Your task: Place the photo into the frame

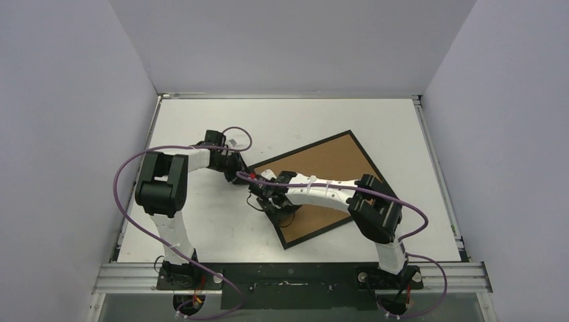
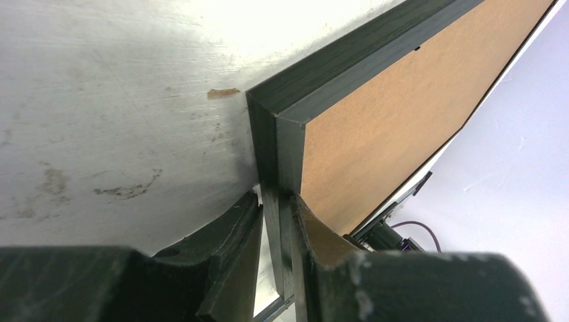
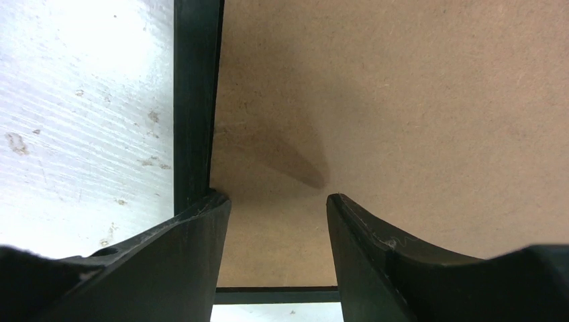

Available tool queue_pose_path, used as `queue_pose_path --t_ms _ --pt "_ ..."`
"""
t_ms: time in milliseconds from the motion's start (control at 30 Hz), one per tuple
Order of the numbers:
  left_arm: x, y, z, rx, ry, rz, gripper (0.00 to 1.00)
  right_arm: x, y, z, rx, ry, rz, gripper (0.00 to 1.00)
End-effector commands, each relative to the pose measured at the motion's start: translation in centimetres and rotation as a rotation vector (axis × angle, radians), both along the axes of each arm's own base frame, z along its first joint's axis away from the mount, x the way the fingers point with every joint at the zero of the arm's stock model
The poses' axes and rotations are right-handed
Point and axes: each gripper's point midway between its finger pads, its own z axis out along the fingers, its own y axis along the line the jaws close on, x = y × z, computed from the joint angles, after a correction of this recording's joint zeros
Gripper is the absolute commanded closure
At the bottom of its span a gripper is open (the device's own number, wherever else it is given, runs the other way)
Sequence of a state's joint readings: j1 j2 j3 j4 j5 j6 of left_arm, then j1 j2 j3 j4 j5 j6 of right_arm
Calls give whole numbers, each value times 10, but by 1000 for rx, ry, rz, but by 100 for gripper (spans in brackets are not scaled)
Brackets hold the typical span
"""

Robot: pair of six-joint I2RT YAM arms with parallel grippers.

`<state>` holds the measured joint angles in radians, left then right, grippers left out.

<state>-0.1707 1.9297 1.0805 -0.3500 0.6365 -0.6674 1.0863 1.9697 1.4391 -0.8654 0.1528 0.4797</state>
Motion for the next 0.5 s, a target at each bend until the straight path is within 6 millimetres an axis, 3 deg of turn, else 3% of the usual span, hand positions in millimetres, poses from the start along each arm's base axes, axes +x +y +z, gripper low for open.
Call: queue_pose_path --t_ms 0,100,133,233,467 --pt "18 11 7 7 -75 13 77 42 20 42 239 -123 -72 43" --pt "27 9 21 -22 -121 7 72 69 27 74 410 -143 -100 42" --pt "30 9 24 -30 -135 2 71 75 26 76 412 -143 -104 41" --pt "38 9 30 -32 -170 -19 70 90 29 73 385 -139 -100 42" --pt "45 9 15 -17 -136 -35 70 120 61 63 370 -135 -96 43"
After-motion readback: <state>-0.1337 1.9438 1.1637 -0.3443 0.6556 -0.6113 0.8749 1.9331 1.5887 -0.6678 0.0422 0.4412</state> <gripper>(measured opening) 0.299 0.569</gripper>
